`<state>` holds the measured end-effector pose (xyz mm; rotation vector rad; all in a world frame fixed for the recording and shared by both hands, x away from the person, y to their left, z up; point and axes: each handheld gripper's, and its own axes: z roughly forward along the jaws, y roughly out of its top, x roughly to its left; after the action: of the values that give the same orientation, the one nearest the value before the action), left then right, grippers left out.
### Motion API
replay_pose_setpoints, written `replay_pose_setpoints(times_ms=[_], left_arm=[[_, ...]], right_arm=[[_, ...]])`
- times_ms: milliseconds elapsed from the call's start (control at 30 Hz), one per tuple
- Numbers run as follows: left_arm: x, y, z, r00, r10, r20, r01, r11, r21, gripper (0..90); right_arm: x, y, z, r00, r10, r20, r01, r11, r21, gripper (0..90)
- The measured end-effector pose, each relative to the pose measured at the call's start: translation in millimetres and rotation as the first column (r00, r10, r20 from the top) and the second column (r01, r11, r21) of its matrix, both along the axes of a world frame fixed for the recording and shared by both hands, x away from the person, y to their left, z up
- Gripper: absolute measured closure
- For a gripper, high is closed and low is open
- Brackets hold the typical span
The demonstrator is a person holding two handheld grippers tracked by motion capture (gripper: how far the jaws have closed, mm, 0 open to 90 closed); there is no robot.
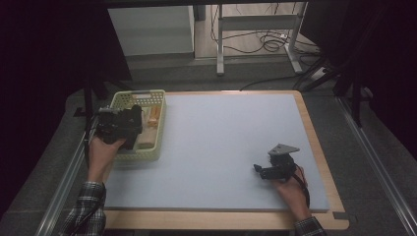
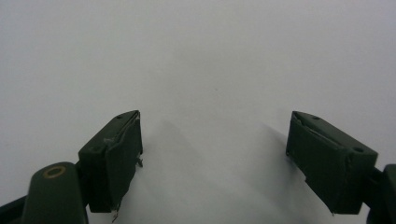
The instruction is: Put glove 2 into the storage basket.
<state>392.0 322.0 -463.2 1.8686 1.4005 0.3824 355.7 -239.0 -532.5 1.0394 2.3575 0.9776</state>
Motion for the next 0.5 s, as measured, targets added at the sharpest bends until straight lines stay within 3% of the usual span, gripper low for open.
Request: replay_pose_setpoints(times_ms=[267, 500], left_arm=[[-8.5, -9.7, -0.8, 0.9993, -0.031, 0.019, 0.031, 0.9995, 0.003, 3.5], [-14.1, -19.2, -2.8, 0.9975, -0.063, 0.033, 0.063, 0.9977, -0.023, 2.8]], right_arm=[[-0.1, 0.0, 0.0, 1.0, -0.001, 0.0, 0.001, 1.0, -0.001, 18.1], [-0.1, 0.0, 0.0, 1.0, -0.001, 0.0, 0.001, 1.0, -0.001, 18.1]])
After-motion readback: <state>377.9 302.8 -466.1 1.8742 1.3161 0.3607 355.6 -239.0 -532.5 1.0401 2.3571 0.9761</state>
